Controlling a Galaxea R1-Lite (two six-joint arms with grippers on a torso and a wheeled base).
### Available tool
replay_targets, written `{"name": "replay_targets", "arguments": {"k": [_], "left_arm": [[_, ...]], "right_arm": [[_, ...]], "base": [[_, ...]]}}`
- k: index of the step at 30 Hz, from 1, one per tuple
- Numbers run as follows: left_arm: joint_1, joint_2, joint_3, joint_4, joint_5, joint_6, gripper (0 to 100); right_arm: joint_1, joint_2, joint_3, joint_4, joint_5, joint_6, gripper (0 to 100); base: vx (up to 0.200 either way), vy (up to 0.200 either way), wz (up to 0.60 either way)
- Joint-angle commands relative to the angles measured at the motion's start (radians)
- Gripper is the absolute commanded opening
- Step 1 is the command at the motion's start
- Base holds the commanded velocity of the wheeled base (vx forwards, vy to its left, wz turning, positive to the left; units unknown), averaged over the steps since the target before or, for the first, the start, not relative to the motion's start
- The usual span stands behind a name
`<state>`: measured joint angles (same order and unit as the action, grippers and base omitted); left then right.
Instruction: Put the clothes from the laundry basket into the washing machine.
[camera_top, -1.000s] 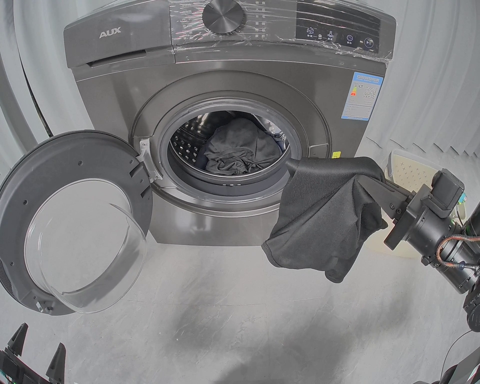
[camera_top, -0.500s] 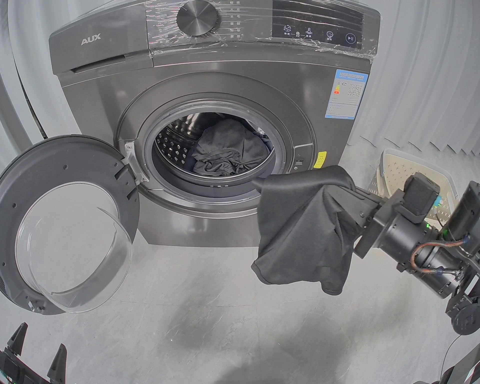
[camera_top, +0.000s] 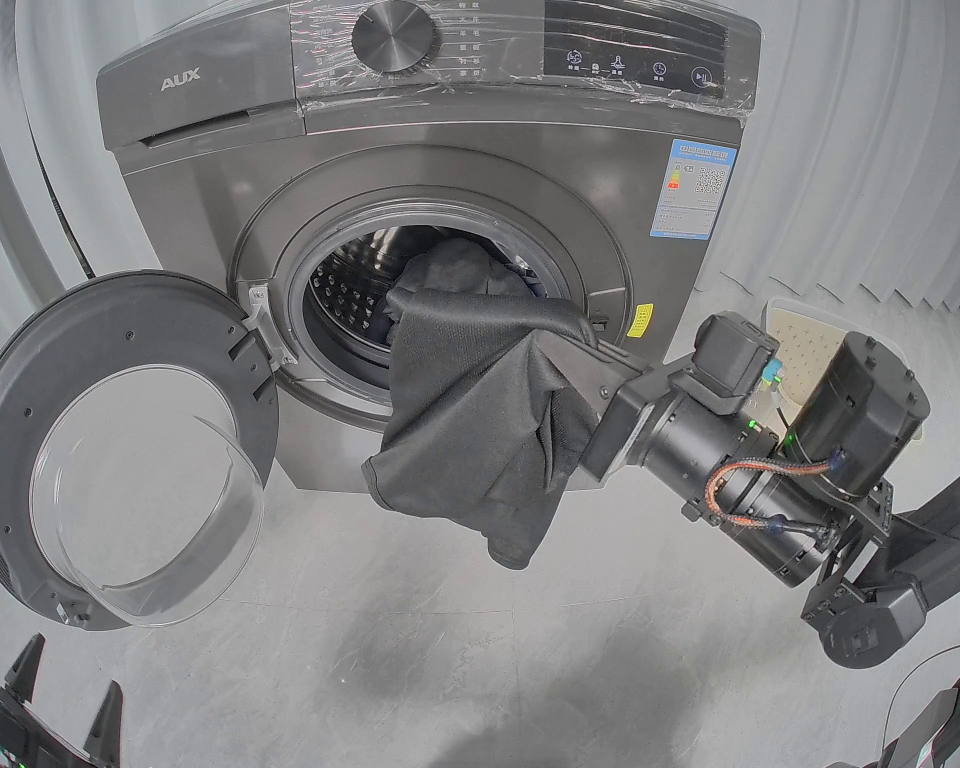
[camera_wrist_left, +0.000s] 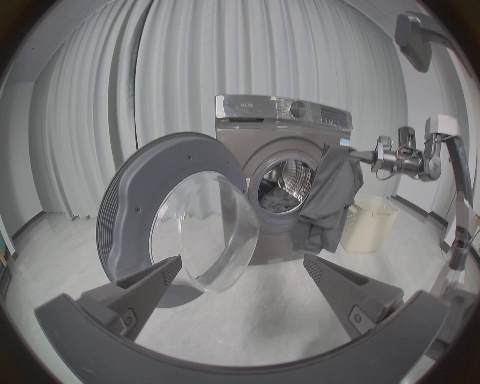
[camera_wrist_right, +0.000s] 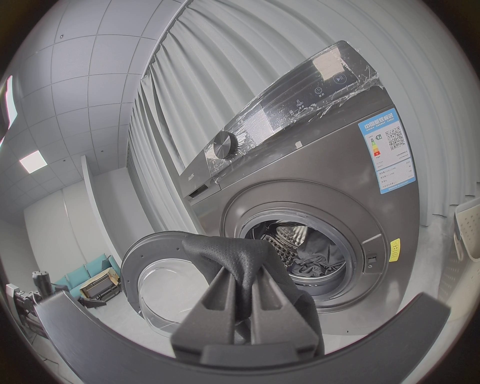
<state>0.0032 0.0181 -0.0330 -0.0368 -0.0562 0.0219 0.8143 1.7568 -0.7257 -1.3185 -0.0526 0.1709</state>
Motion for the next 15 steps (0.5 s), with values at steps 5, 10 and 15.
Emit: {"name": "replay_targets", "arguments": {"k": [5, 10, 15], "left_arm": [[-0.003, 0.381, -0.188, -0.075, -0.341, -0.059, 100], [-0.031, 0.642, -0.189, -0.193, -0.498, 0.003, 100], [-0.229, 0.931, -0.196, -0.414, -0.473, -0.022, 100]], "right_arm": [[0.0, 0.079, -0.119, -0.004, 0.007, -0.001, 0], [0.002, 0.095, -0.181, 0.013, 0.01, -0.001, 0], [0.006, 0.099, -0.241, 0.051, 0.014, -0.001, 0]], "base": [[0.0, 0.0, 0.0], [0.0, 0.0, 0.0], [0.0, 0.0, 0.0]]}}
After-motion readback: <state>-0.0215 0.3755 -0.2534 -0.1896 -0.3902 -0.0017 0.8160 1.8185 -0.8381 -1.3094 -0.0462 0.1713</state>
